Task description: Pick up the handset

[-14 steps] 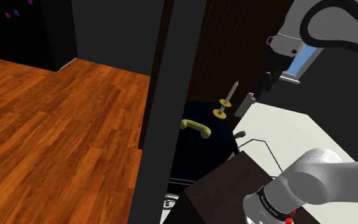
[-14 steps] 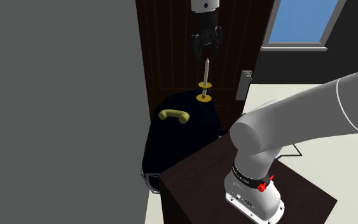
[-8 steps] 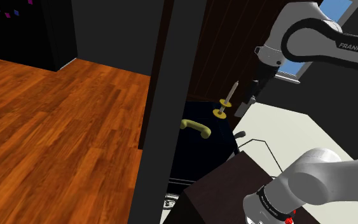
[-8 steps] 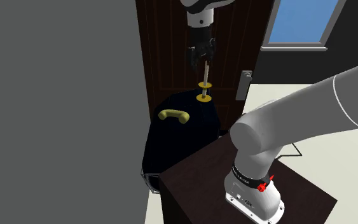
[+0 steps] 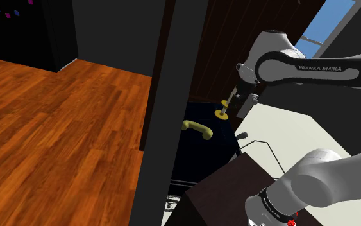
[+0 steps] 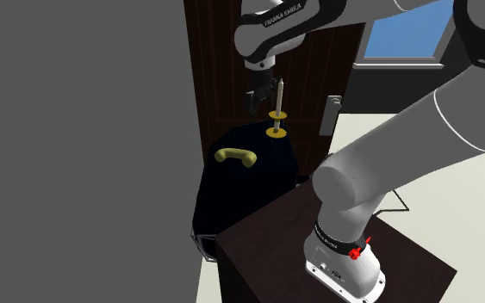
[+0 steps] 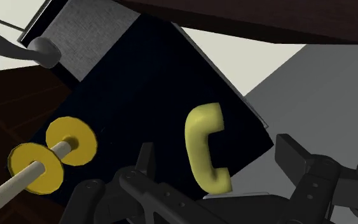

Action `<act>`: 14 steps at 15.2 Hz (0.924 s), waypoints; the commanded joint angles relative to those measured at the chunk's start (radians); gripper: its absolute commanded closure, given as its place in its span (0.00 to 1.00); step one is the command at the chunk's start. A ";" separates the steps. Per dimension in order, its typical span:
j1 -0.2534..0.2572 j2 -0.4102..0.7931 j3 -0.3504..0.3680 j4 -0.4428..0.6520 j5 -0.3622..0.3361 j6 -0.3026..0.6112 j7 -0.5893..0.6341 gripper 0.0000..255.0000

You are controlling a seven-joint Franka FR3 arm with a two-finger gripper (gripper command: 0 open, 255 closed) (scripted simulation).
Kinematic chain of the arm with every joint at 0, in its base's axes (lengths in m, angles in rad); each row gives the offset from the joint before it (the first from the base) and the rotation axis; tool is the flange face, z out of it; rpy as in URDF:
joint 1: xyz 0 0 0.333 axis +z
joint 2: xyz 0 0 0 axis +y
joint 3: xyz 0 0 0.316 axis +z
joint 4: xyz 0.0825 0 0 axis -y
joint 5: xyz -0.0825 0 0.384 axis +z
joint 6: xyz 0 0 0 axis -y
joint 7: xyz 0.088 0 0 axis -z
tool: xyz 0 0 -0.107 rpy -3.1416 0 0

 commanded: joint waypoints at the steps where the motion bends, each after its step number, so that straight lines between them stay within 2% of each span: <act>1: 0.003 0.061 -0.010 -0.020 -0.008 0.095 -0.019 0.00; 7: 0.016 0.267 -0.029 -0.033 -0.020 0.345 -0.068 0.00; 14: 0.028 0.549 -0.036 0.027 -0.021 0.602 -0.128 0.00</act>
